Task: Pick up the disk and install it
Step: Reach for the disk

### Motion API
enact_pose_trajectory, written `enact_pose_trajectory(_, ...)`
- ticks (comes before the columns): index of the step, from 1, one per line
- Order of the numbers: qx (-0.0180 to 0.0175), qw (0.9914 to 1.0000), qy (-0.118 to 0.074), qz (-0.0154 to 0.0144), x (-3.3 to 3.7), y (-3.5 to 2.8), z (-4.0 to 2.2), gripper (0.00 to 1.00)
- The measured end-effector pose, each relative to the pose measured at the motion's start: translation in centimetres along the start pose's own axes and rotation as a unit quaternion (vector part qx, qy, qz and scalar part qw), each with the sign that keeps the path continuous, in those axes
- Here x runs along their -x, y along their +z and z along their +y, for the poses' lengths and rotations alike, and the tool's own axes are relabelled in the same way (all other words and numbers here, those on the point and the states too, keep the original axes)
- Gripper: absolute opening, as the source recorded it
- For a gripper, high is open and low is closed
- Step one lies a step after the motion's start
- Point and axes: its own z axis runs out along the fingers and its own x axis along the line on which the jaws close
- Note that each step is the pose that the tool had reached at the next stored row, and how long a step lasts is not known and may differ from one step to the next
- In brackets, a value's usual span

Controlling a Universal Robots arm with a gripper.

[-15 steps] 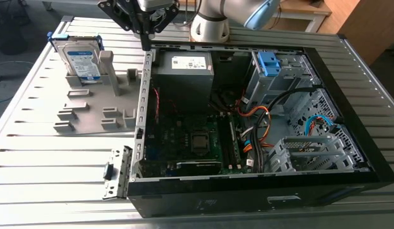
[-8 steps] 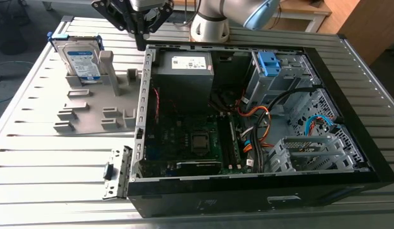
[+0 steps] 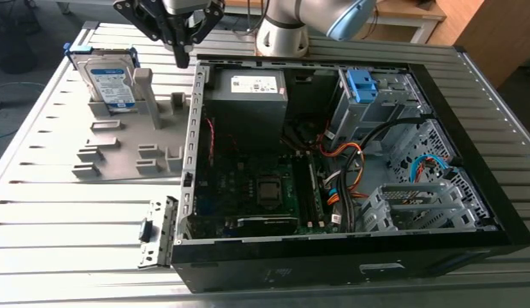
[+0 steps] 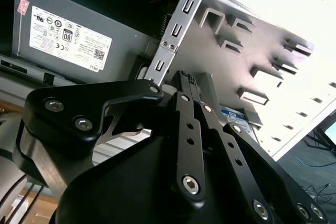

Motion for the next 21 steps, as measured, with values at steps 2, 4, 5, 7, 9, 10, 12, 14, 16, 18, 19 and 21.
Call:
enact_pose_trajectory(2,0.0000,1.00000,0.000,0.0000,-0.24,0.00,-0.02,0.11)
enact_pose_trajectory(4,0.0000,1.00000,0.000,0.0000,-0.45,-0.01,-0.04,0.11)
enact_pose_trajectory(5,0.0000,1.00000,0.000,0.0000,-0.54,-0.01,-0.04,0.11)
enact_pose_trajectory(7,0.0000,1.00000,0.000,0.0000,-0.72,-0.01,-0.06,0.11)
enact_pose_trajectory(9,0.0000,1.00000,0.000,-0.0001,-0.90,-0.01,-0.07,0.11)
enact_pose_trajectory(10,0.0000,1.00000,0.000,0.0000,-0.98,-0.02,-0.08,0.11)
enact_pose_trajectory(12,0.0000,1.00000,0.000,0.0000,-1.13,-0.02,-0.09,0.11)
enact_pose_trajectory(14,0.0000,1.00000,0.000,0.0000,-1.26,-0.02,-0.10,0.11)
enact_pose_trajectory(16,0.0000,1.00000,0.000,0.0000,-1.39,-0.02,-0.11,0.11)
enact_pose_trajectory(18,0.0000,1.00000,0.000,0.0000,-1.58,-0.02,-0.12,0.11)
enact_pose_trajectory(19,0.0000,1.00000,0.000,0.0000,-1.70,-0.02,-0.13,0.11)
enact_pose_trajectory(21,0.0000,1.00000,0.000,-0.0001,-1.86,-0.02,-0.14,0.11)
